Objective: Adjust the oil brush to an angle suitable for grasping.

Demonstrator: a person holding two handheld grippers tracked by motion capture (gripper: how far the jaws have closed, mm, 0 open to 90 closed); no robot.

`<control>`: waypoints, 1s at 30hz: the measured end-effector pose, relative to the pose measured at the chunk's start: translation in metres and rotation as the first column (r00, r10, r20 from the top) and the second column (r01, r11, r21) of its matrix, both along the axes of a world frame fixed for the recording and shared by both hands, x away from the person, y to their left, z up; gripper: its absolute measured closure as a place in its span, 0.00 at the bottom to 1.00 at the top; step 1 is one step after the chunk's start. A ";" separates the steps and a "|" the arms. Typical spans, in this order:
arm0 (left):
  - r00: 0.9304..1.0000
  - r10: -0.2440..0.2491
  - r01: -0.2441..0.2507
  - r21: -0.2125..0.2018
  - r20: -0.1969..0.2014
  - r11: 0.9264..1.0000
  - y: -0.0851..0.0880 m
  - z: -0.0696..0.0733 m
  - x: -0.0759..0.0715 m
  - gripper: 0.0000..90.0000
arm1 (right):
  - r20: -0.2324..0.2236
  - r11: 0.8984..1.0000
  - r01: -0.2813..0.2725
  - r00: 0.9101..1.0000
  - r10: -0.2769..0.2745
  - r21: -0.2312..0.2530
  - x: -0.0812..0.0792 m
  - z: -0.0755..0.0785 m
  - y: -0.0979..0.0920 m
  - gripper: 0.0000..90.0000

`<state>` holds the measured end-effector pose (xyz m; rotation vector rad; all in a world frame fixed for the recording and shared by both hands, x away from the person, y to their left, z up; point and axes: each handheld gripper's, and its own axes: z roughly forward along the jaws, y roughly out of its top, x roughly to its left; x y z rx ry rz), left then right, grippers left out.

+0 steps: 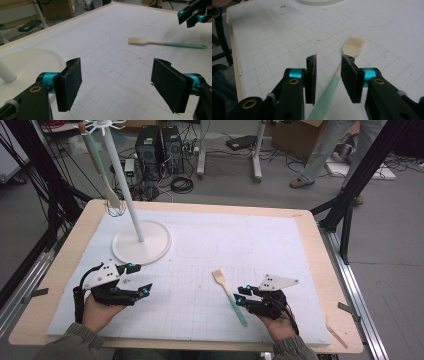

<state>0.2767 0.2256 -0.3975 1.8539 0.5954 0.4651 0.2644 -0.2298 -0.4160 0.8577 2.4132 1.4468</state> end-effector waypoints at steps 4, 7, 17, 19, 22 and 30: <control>1.000 0.017 -0.017 -0.005 0.015 1.000 0.004 0.001 -0.001 0.28 | -0.008 1.000 0.004 1.000 -0.004 -0.009 -0.001 -0.001 0.000 0.84; 0.999 0.023 -0.023 -0.007 0.022 1.000 0.005 0.000 -0.001 0.28 | -0.018 1.000 0.000 1.000 0.000 -0.016 0.000 -0.002 0.002 0.89; 0.999 0.024 -0.024 -0.006 0.021 1.000 0.008 -0.003 -0.001 0.28 | -0.065 0.996 -0.037 0.997 0.032 -0.084 0.003 -0.010 0.016 0.99; 1.000 0.020 -0.020 -0.006 0.024 1.000 0.008 -0.003 -0.001 0.28 | -0.073 0.995 -0.041 0.997 0.034 -0.091 0.003 -0.011 0.016 0.99; 0.999 0.014 -0.014 -0.011 0.028 1.000 0.006 -0.002 -0.002 0.28 | -0.087 0.995 -0.044 0.996 0.036 -0.094 0.002 -0.012 0.016 0.99; 0.999 0.008 -0.008 -0.012 0.038 1.000 0.006 -0.001 -0.002 0.28 | -0.136 0.985 -0.097 0.988 0.078 -0.140 0.002 -0.018 0.023 0.99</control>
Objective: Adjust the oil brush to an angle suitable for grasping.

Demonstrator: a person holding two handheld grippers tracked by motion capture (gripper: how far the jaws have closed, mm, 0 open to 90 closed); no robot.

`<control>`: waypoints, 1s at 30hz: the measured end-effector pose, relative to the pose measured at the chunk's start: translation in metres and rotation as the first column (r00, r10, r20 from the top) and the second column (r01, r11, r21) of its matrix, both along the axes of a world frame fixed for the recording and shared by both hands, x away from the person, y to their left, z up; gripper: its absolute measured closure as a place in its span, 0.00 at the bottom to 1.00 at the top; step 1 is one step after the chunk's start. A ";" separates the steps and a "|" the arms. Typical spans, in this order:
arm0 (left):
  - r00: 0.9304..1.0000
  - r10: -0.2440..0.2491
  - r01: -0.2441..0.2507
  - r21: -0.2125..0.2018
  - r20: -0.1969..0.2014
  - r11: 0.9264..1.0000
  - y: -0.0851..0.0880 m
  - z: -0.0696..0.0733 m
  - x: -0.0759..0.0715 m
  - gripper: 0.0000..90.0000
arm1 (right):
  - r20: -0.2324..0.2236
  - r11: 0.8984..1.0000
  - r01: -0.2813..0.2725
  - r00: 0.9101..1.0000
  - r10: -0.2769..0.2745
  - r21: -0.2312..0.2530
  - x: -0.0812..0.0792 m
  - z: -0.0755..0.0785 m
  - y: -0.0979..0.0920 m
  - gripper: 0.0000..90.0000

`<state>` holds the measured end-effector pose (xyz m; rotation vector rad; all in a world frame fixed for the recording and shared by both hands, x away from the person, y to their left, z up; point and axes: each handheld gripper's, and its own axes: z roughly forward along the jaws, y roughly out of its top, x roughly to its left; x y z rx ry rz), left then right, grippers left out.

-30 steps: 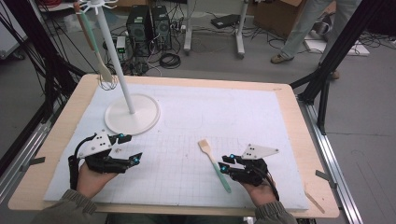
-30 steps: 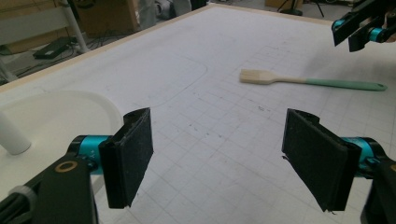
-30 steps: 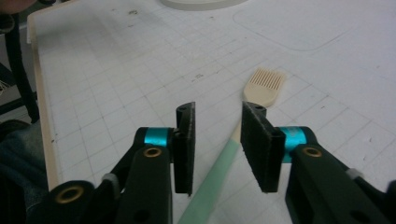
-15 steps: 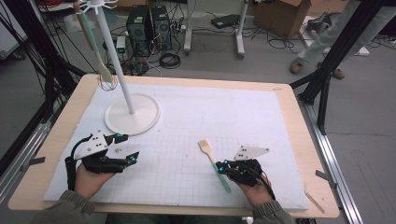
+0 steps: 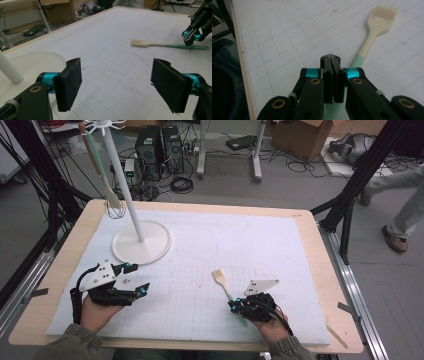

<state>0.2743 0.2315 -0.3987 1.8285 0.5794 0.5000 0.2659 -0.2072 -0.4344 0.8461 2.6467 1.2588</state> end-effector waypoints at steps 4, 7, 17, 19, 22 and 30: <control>1.000 0.000 0.000 -0.004 -0.003 1.000 0.000 -0.001 0.000 0.28 | -0.018 1.000 0.003 1.000 -0.004 -0.030 0.001 -0.003 0.001 0.99; 1.000 -0.004 0.004 0.000 -0.001 1.000 0.000 -0.001 0.000 0.28 | -0.021 0.999 0.002 1.000 -0.003 -0.051 0.002 -0.005 0.002 0.99; 1.000 -0.003 0.003 -0.001 -0.001 1.000 0.000 0.000 0.000 0.28 | -0.012 0.996 0.000 1.000 -0.001 -0.094 0.000 -0.004 0.005 0.99; 1.000 -0.003 0.003 0.000 0.000 1.000 0.000 -0.001 0.000 0.28 | -0.008 0.995 0.005 1.000 -0.006 -0.102 0.000 -0.004 0.005 0.99; 1.000 -0.001 0.001 -0.001 0.002 1.000 0.001 0.000 0.000 0.28 | -0.001 0.993 0.011 1.000 -0.011 -0.114 0.000 -0.003 0.005 0.99; 1.000 -0.004 0.004 0.000 0.001 1.000 0.001 -0.001 0.000 0.28 | -0.014 0.992 0.005 1.000 -0.007 -0.122 -0.003 -0.004 0.005 0.99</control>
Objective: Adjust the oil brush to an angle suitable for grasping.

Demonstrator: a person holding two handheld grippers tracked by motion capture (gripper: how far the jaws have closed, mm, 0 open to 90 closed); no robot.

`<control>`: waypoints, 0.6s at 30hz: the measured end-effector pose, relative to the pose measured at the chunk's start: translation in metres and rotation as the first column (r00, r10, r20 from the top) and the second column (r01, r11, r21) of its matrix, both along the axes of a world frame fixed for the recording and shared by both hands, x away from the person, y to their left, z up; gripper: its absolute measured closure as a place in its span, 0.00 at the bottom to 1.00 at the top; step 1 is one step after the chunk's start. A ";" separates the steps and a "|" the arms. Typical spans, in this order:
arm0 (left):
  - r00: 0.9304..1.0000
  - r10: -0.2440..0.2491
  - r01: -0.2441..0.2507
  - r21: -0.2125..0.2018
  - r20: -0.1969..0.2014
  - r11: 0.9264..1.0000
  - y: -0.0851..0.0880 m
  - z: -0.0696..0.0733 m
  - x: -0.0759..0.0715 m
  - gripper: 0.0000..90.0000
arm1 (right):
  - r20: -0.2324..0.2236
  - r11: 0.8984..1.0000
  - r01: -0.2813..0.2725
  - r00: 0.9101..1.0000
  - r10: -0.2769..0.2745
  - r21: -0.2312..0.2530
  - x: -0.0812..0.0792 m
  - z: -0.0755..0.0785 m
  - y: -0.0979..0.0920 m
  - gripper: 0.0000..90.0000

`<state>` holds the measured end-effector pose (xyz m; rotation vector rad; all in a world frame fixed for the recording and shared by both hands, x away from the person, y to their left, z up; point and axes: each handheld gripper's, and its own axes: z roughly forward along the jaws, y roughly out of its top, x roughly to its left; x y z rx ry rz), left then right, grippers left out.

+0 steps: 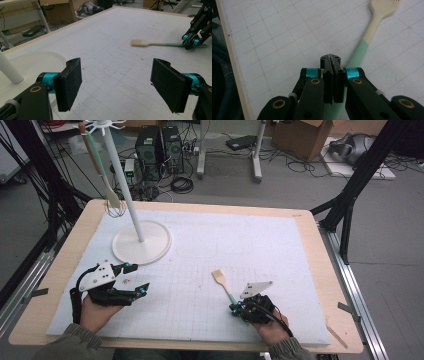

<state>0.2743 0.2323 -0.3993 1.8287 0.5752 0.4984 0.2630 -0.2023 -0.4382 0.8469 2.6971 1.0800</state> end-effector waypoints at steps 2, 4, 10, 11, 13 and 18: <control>1.000 -0.001 0.001 0.000 0.003 1.000 0.000 0.000 0.000 0.28 | 0.005 1.000 0.002 1.000 -0.002 -0.005 0.000 0.000 -0.001 0.99; 1.000 -0.002 0.002 -0.003 0.004 1.000 0.000 0.000 0.000 0.28 | 0.010 1.000 0.007 1.000 -0.007 -0.010 0.001 0.000 -0.002 0.99; 1.000 -0.004 0.004 -0.002 0.004 1.000 -0.001 0.000 -0.001 0.28 | 0.020 0.999 0.032 0.999 -0.032 -0.019 0.003 0.001 -0.009 0.99; 1.000 -0.004 0.004 -0.001 0.005 1.000 -0.001 0.000 -0.001 0.28 | 0.021 0.999 0.039 0.999 -0.038 -0.020 0.004 0.001 -0.010 0.99; 1.000 -0.004 0.004 -0.001 0.004 1.000 -0.001 0.000 -0.001 0.28 | 0.023 0.999 0.046 0.999 -0.045 -0.022 0.005 0.001 -0.012 0.99; 1.000 -0.005 0.005 0.002 0.005 1.000 -0.001 0.000 -0.001 0.28 | 0.030 0.997 0.069 0.997 -0.069 -0.026 0.007 0.001 -0.017 0.99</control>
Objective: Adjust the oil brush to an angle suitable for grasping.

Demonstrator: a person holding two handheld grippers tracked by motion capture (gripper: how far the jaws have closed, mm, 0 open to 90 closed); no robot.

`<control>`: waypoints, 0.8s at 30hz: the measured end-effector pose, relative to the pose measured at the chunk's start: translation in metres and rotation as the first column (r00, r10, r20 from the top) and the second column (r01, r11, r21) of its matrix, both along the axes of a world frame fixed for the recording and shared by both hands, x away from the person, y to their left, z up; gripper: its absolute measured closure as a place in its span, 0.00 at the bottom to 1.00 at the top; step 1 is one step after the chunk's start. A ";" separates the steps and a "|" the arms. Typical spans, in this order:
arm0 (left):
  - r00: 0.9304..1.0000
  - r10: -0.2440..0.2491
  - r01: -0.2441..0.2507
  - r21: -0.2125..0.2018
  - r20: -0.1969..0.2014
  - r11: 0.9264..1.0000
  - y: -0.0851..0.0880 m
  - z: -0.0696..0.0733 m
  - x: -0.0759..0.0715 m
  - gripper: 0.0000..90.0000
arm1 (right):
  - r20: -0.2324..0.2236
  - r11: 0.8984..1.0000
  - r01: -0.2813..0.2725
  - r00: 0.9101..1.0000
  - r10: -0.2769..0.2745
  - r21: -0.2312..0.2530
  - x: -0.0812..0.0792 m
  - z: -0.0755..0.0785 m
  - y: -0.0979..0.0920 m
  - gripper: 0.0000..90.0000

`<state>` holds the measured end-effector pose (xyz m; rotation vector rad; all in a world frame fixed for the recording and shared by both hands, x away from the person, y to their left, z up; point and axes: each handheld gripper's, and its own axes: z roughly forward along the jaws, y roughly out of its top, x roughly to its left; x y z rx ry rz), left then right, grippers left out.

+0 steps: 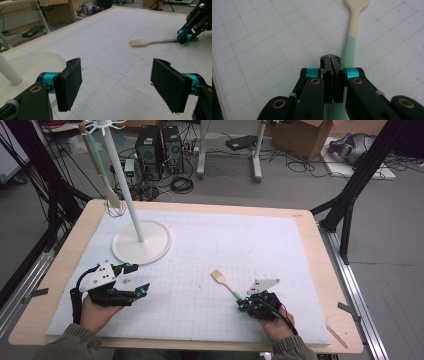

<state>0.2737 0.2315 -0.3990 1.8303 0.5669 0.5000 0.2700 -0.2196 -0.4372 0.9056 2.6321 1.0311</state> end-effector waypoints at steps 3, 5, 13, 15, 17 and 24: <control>1.000 -0.001 0.001 -0.002 0.001 1.000 0.000 0.000 0.000 0.28 | 0.001 1.000 0.014 1.000 -0.014 0.002 0.002 0.000 -0.004 0.99; 1.000 -0.002 0.002 0.000 0.001 1.000 0.000 0.000 0.000 0.28 | 0.006 1.000 0.027 1.000 -0.027 0.003 0.003 0.000 -0.007 0.99; 1.000 -0.005 0.005 0.001 0.000 1.000 -0.001 0.000 0.000 0.28 | 0.014 0.998 0.058 0.998 -0.058 0.002 0.007 0.000 -0.017 0.99; 1.000 -0.006 0.006 0.001 0.000 1.000 -0.001 0.000 0.000 0.28 | 0.013 0.998 0.059 0.998 -0.059 0.006 0.008 0.000 -0.018 0.99; 1.000 -0.008 0.008 0.005 0.000 1.000 -0.001 0.000 0.000 0.28 | 0.013 0.998 0.058 0.998 -0.058 0.008 0.008 -0.001 -0.018 0.99; 1.000 -0.009 0.009 0.004 -0.001 1.000 -0.001 0.000 0.000 0.28 | 0.045 0.995 0.062 0.997 -0.066 0.084 0.007 0.007 -0.028 0.93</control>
